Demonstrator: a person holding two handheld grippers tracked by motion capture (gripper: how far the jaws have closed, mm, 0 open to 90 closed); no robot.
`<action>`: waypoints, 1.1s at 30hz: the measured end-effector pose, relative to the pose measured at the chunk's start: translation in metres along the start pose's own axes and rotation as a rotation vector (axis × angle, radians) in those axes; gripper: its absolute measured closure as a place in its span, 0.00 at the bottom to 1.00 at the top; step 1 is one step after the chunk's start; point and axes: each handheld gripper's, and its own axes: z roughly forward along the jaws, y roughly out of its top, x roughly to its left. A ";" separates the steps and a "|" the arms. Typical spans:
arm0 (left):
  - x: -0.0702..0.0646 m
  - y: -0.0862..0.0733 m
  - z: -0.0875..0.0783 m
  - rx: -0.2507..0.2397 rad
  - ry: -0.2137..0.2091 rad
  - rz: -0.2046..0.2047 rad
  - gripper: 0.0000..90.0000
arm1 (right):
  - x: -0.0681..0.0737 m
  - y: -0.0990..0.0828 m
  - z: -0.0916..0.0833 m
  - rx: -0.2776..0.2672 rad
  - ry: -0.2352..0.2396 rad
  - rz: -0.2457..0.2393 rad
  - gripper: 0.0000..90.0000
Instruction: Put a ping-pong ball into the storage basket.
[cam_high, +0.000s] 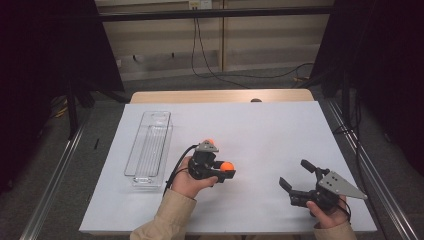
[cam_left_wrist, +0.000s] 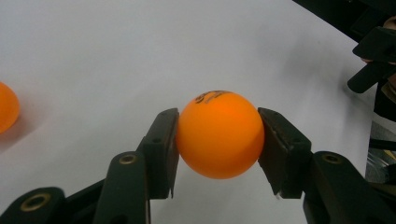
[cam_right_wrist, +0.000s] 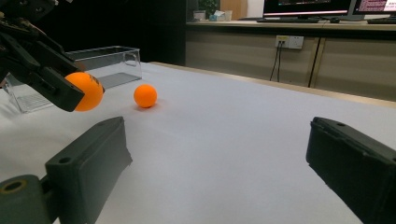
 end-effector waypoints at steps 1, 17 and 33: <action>0.000 0.000 -0.001 -0.003 0.003 -0.002 0.57 | 0.000 0.000 0.000 0.001 0.000 0.001 0.05; 0.004 0.001 -0.007 -0.007 0.008 0.000 0.57 | 0.000 0.000 0.000 -0.002 -0.002 0.002 0.05; 0.010 0.000 -0.016 -0.011 0.020 -0.019 0.57 | 0.000 0.000 0.001 -0.002 0.001 0.004 0.05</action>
